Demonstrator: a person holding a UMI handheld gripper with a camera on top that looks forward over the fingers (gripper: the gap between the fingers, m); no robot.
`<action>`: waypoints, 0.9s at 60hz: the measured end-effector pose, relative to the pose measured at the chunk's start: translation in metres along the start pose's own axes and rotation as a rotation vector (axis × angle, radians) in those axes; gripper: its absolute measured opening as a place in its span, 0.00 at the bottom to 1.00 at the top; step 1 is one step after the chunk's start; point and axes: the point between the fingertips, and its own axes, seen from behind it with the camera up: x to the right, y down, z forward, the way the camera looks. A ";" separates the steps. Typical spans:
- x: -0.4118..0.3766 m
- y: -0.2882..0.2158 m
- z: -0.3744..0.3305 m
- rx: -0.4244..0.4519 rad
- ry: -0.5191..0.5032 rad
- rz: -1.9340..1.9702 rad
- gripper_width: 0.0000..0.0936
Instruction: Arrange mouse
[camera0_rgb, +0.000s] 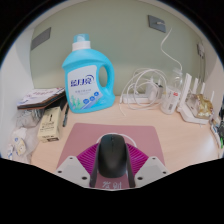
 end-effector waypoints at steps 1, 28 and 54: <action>-0.002 0.002 0.001 -0.006 -0.005 0.005 0.48; 0.002 -0.022 -0.130 0.039 0.075 -0.019 0.90; -0.018 -0.002 -0.267 0.108 0.064 -0.023 0.91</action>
